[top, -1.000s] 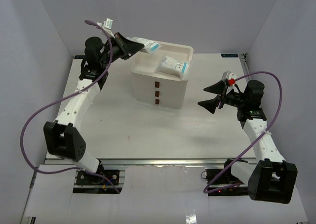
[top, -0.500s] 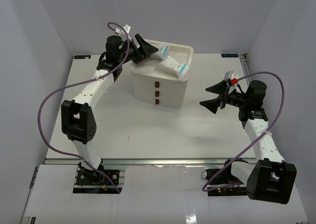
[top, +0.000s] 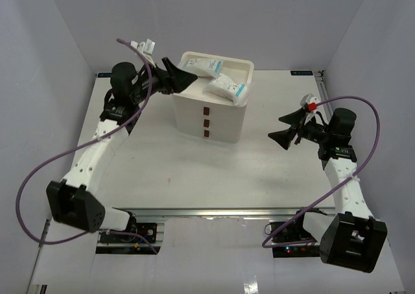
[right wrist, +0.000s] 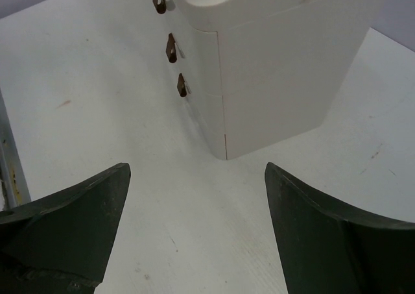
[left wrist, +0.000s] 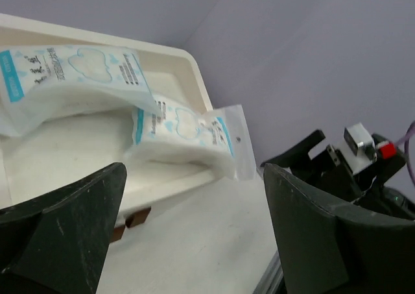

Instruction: Organize the makeup

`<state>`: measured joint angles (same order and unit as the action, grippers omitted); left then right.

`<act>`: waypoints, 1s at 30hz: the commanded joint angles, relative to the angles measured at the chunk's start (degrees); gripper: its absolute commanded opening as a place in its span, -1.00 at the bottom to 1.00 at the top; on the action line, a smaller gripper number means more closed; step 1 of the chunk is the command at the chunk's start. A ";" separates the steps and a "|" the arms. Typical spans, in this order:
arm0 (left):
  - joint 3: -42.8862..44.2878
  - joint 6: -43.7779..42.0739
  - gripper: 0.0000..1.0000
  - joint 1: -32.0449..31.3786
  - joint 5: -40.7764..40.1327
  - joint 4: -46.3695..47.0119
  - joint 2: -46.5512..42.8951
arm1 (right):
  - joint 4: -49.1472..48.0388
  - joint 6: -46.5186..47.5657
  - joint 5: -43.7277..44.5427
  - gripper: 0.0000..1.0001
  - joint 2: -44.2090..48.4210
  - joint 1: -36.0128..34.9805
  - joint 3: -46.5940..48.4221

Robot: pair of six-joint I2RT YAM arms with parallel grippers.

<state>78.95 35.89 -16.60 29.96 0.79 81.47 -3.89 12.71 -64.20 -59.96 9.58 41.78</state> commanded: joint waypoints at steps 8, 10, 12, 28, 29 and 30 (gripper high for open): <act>-36.80 -21.15 0.96 0.34 -4.58 -3.98 -40.03 | 13.65 1.10 27.98 0.80 10.37 1.02 -0.68; -38.81 -22.77 0.96 0.34 -5.43 -6.13 -44.21 | 13.90 -0.70 33.28 0.81 12.01 1.20 -1.57; -41.61 -23.37 0.96 0.34 -6.65 -6.97 -46.90 | 13.51 -1.90 36.92 0.81 13.68 1.15 -2.90; -43.88 -21.92 0.96 0.25 -6.76 -6.77 -51.23 | 9.88 -9.97 38.71 0.80 18.55 4.12 -8.12; -43.93 -21.91 0.96 0.25 -6.76 -6.76 -51.24 | 9.87 -10.10 38.82 0.81 18.56 4.18 -8.07; -43.97 -21.89 0.96 0.25 -6.74 -6.78 -51.22 | 9.87 -10.20 38.90 0.81 18.56 4.23 -8.01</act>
<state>35.14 14.44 -16.60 23.44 -6.04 30.72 8.83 4.20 -25.84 -42.22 13.38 33.74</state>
